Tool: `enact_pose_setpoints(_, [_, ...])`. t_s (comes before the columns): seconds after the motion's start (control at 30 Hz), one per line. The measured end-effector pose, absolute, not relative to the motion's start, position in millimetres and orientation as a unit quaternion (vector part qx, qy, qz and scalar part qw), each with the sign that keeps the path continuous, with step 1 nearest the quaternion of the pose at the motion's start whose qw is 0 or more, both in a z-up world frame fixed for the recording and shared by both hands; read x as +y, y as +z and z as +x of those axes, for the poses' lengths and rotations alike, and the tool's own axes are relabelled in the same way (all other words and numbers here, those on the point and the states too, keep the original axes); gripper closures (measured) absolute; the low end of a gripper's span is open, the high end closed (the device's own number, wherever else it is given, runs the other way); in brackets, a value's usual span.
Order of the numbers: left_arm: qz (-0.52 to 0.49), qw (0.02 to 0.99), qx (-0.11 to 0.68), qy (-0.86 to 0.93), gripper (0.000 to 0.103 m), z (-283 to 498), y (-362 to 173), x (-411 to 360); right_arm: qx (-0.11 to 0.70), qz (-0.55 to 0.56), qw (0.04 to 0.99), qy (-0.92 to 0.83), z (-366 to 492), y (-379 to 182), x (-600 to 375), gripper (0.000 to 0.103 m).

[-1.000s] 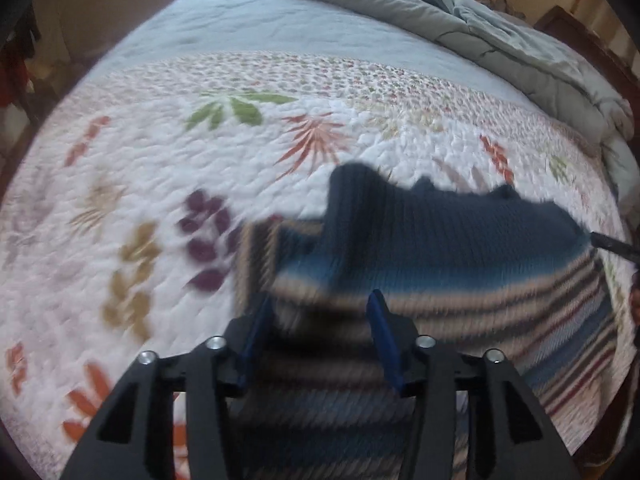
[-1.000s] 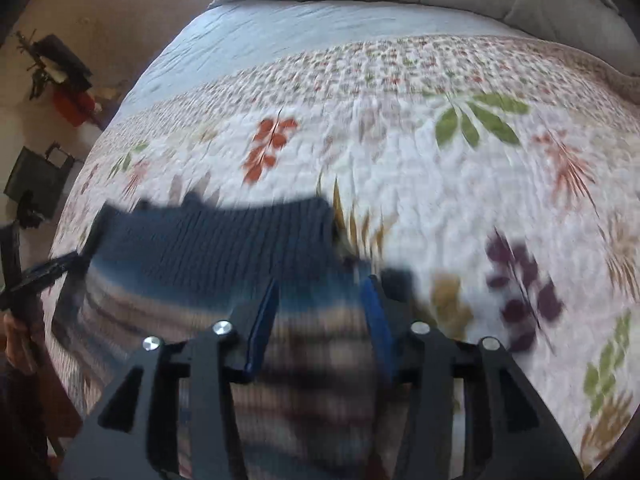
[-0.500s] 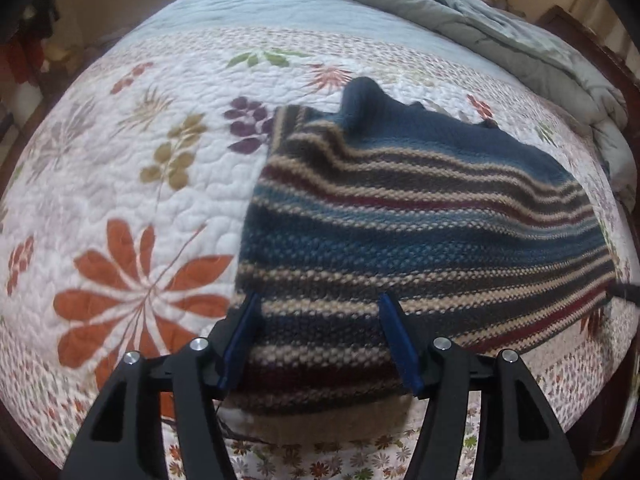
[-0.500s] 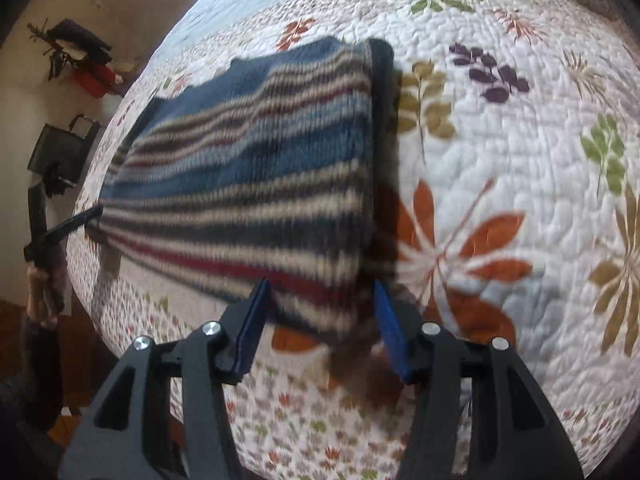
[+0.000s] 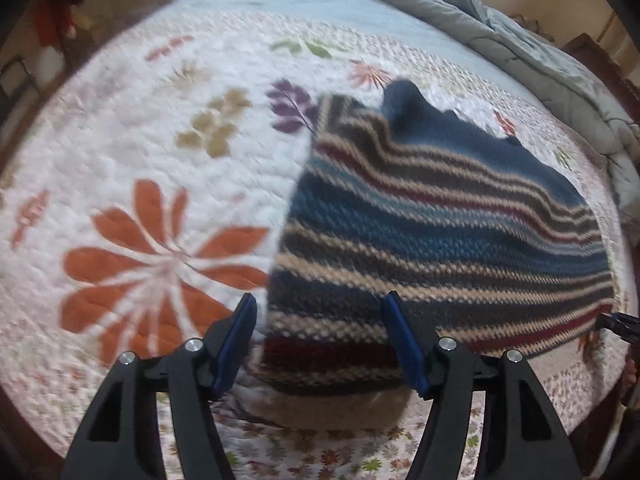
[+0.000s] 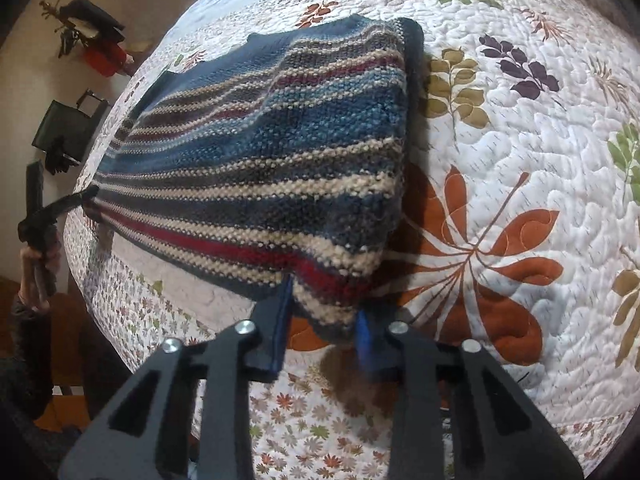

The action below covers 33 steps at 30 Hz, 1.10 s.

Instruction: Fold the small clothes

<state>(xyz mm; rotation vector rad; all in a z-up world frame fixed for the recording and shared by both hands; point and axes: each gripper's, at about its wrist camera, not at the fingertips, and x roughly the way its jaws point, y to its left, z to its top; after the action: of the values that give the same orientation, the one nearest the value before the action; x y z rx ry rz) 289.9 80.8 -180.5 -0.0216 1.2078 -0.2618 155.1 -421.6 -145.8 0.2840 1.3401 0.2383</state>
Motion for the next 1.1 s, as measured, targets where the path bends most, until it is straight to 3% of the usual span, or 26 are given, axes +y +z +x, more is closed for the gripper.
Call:
enact_pose_setpoints(0.07, [0.000,0.815,0.565,-0.126,0.044,288,-184,76,0.615,0.128,0.770,0.109,155,-142,-420,0.084])
enact_pose_setpoints(0.1, [-0.006,0.813,0.567,-0.131,0.060,289,-185,75,0.614,0.127,0.771,0.110,154,-140,-421,0.087])
enact_pose_setpoints(0.17, [-0.038,0.807,0.575,-0.133,0.078,291,-184,80,0.610,0.124,0.774,0.114,150,-130,-423,0.089])
enact_pose_setpoints(0.27, [-0.054,0.800,0.582,-0.133,0.084,294,-184,88,0.603,0.134,0.779,0.110,142,-119,-434,0.092])
enact_pose_setpoints(0.37, [-0.054,0.800,0.583,-0.129,0.082,297,-194,94,0.623,0.134,0.766,0.090,143,-133,-440,0.093])
enact_pose_setpoints(0.53, [-0.029,0.809,0.576,-0.113,0.068,291,-186,90,0.631,0.152,0.756,0.085,145,-150,-443,0.090])
enact_pose_setpoints(0.57, [-0.016,0.813,0.574,-0.102,0.059,289,-182,89,0.631,0.151,0.756,0.086,144,-148,-443,0.087])
enact_pose_setpoints(0.6, [0.003,0.821,0.565,-0.083,0.054,286,-173,88,0.634,0.147,0.754,0.083,143,-144,-442,0.078])
enact_pose_setpoints(0.67, [0.018,0.835,0.545,-0.072,0.051,279,-156,85,0.633,0.143,0.757,0.077,140,-133,-442,0.071])
enact_pose_setpoints(0.73, [0.010,0.847,0.524,-0.090,0.041,272,-136,76,0.624,0.144,0.765,0.076,138,-120,-442,0.057])
enact_pose_setpoints(0.8, [0.001,0.850,0.512,-0.123,0.039,268,-121,57,0.615,0.153,0.770,0.073,142,-111,-442,0.046])
enact_pose_setpoints(0.93, [0.012,0.836,0.507,-0.209,0.038,268,-112,4,0.614,0.163,0.770,0.064,153,-106,-449,0.046])
enact_pose_setpoints(1.1, [0.054,0.819,0.525,-0.227,0.038,286,-138,-53,0.624,0.181,0.758,0.061,173,-118,-456,0.046])
